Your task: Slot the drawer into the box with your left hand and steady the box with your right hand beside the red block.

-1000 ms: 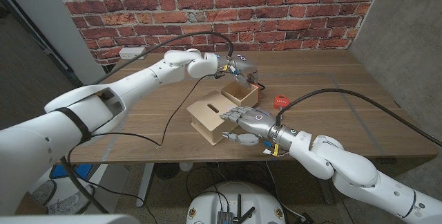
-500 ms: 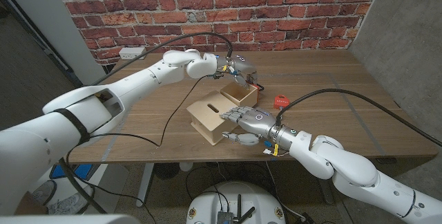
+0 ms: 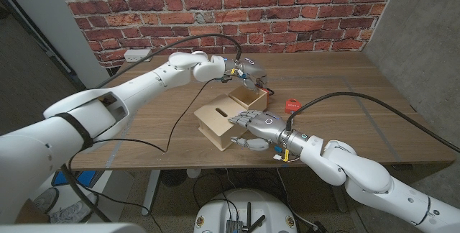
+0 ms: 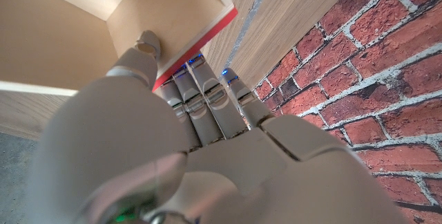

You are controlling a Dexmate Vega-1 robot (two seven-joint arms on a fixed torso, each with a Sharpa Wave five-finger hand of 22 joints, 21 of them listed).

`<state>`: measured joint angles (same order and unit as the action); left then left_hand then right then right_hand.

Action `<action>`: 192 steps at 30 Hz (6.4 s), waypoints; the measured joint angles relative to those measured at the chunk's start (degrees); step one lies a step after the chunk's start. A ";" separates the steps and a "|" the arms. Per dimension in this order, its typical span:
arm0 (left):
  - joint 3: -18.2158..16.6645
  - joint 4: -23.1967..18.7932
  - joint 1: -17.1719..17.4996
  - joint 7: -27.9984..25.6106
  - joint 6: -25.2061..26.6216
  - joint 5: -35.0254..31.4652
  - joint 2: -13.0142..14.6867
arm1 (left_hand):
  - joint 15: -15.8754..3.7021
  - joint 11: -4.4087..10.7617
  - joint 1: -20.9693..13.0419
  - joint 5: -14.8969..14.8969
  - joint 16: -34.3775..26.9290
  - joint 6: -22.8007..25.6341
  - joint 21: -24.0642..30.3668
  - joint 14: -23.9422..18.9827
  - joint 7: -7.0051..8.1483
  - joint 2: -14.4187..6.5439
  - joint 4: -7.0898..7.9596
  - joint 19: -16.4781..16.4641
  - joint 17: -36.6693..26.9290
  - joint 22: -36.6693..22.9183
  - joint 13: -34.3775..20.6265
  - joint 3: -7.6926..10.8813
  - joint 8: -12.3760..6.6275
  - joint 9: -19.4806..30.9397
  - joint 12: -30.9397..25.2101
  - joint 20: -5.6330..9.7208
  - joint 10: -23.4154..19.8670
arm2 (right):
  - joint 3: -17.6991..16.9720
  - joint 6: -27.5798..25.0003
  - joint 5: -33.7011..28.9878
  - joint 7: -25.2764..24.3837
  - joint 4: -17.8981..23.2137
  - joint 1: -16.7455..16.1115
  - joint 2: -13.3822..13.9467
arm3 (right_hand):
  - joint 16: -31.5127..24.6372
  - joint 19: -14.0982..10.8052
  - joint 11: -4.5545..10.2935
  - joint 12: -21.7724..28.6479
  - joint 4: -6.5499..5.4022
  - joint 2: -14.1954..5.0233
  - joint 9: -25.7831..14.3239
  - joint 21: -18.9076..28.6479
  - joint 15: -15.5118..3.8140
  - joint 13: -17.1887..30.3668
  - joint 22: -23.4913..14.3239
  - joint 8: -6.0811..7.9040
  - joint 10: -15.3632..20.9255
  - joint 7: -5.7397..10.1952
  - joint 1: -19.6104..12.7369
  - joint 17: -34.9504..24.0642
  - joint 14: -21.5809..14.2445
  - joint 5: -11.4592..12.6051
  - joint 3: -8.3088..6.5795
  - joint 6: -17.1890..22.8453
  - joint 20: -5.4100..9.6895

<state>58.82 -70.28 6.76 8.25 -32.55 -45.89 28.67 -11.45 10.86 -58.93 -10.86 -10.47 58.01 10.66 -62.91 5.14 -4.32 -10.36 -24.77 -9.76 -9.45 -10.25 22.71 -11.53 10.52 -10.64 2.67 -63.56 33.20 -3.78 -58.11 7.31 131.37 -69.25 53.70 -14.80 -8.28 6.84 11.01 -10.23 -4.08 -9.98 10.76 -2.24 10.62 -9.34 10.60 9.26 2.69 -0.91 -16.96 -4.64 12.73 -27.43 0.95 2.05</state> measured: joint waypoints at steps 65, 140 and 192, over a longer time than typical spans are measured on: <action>-0.66 0.19 0.67 -1.98 -1.51 -1.21 1.91 | 0.40 0.25 0.63 -0.16 -0.05 -0.45 0.00 1.00 -0.05 -0.63 -0.47 0.41 -0.09 0.00 0.00 0.47 -0.20 0.04 0.00 -0.21 0.27 | 0.73 -0.10 1.14 0.24 -1.33 1.64 -0.92 | 0.40 -0.62 -0.21 -0.16 0.06 -0.01 0.00 -0.01 -0.01 -0.11 0.06 0.00 0.02 0.05 -0.01 -0.26 0.01 0.00 -0.39 -0.05 -0.01; -1.43 -8.46 3.81 3.22 3.37 -5.52 4.43 | 0.72 0.28 2.10 0.07 -0.06 -0.61 0.00 1.31 0.21 -0.95 -1.36 0.39 -0.08 0.00 -0.01 1.36 0.23 -0.28 0.00 -0.22 0.36 | 0.55 -0.83 2.25 -0.57 -1.46 1.56 -0.73 | 0.61 -1.24 -0.41 -0.22 -0.08 -0.01 0.00 -0.02 0.20 -0.06 0.16 0.00 0.24 -0.25 -0.01 -0.75 0.22 0.00 -0.51 0.05 0.00; -3.11 -12.28 6.01 3.96 8.97 -7.68 4.95 | 0.91 0.53 2.60 0.07 -0.05 -1.06 0.00 1.72 0.36 -0.88 -1.83 0.38 -0.04 0.00 0.00 1.83 0.25 -0.26 0.00 -0.22 0.57 | 0.67 -1.08 3.68 0.40 -1.71 2.24 -0.77 | 0.62 -1.58 -0.39 -0.16 -0.08 -0.01 0.00 -0.12 0.17 -0.06 0.12 0.00 0.21 -0.25 -0.01 -0.76 0.25 0.00 -0.51 0.05 0.12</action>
<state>55.71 -82.56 12.77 12.22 -23.58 -53.57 33.62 -10.54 11.39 -56.33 -10.79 -10.52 56.96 10.66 -61.19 5.50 -5.20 -12.19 -24.39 -9.80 -9.45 -10.25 24.54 -11.28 10.26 -10.63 2.45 -62.98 33.86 -4.85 -54.43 7.70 129.67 -67.01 52.92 -14.18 -9.86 6.45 10.85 -10.31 -4.09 -9.98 10.64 -2.07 10.56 -9.23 10.60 9.46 2.44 -0.92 -17.71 -4.39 12.73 -27.93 1.00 2.17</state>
